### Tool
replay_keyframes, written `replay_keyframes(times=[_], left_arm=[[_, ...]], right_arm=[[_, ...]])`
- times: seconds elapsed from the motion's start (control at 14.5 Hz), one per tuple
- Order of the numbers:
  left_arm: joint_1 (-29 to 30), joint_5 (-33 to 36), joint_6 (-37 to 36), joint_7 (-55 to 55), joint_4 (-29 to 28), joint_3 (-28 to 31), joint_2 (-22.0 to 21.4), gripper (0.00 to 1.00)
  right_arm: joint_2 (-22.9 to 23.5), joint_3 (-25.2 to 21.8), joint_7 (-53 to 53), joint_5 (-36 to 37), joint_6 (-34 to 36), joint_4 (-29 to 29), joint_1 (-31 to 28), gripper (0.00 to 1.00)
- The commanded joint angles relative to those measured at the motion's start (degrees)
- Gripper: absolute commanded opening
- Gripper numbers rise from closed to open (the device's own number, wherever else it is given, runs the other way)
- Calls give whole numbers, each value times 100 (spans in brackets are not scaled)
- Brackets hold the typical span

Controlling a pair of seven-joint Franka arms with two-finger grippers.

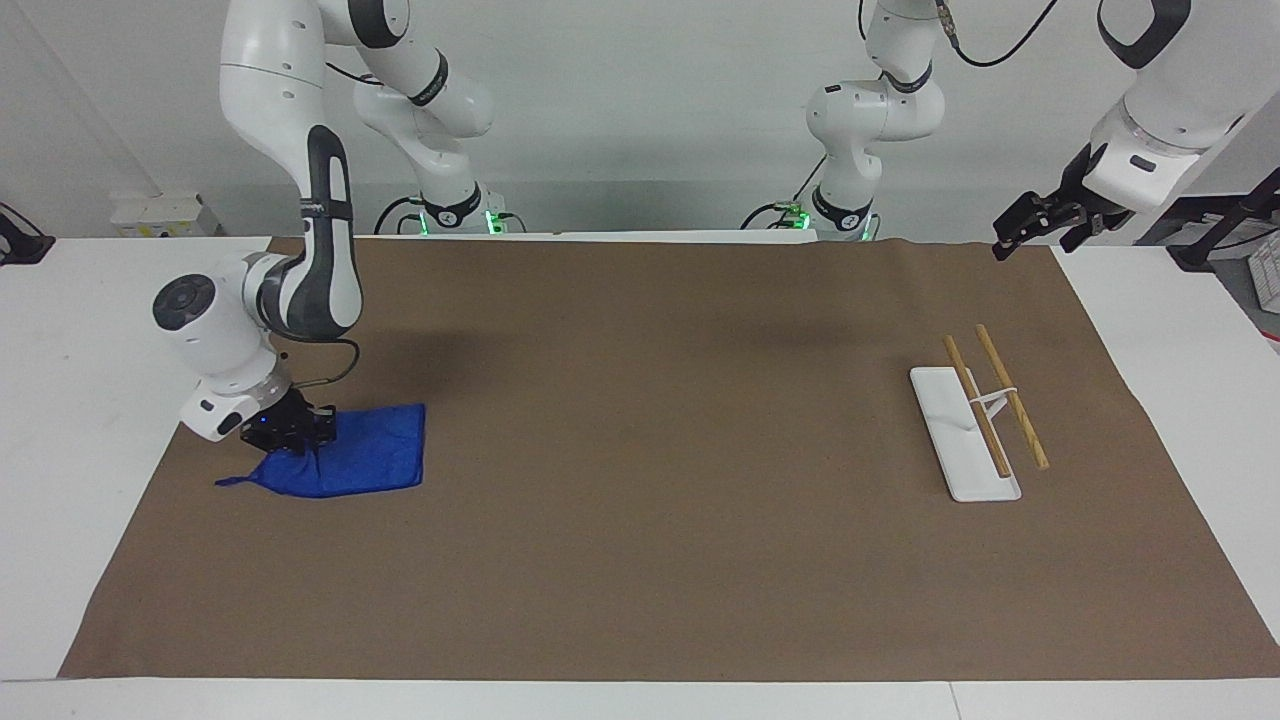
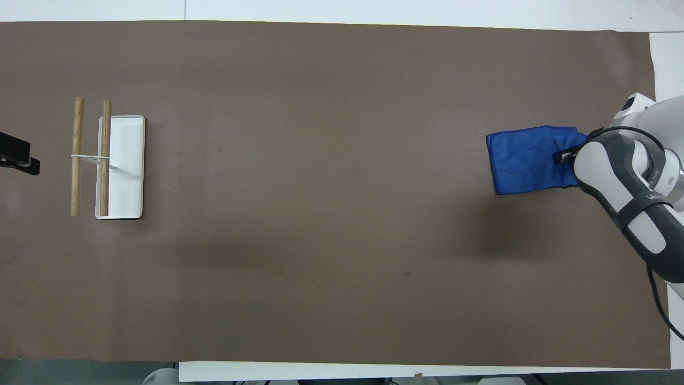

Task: Right arm passes towel to left arm to hang
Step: 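Lift the blue towel with the right gripper toward the white rack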

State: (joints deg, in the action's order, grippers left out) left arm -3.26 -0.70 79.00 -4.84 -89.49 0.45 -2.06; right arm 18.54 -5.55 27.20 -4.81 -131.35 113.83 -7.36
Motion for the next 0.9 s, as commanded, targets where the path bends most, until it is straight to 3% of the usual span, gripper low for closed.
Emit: replay_keyframes(times=[0.0, 0.21, 0.48, 0.62, 0.83], left_arm=[[1, -44, -60, 9, -34, 25, -75, 100], [9, -44, -60, 9, -34, 25, -67, 100], [1, -44, -60, 9, -34, 25, -67, 100], [1, -44, -60, 9, -34, 25, -67, 100], [9, -44, -51, 9, -34, 16, -67, 100]], right_arm=[[-69, 238, -186, -126, 748, -361, -99, 0], [-280, 633, -1309, -126, 1776, -677, -82, 0], [-430, 1493, -3855, -125, 3279, -1502, -20, 0], [-448, 2099, -5217, -160, 3598, -1775, -29, 0], [-439, 2891, -7249, -703, 3520, -2127, -20, 0]])
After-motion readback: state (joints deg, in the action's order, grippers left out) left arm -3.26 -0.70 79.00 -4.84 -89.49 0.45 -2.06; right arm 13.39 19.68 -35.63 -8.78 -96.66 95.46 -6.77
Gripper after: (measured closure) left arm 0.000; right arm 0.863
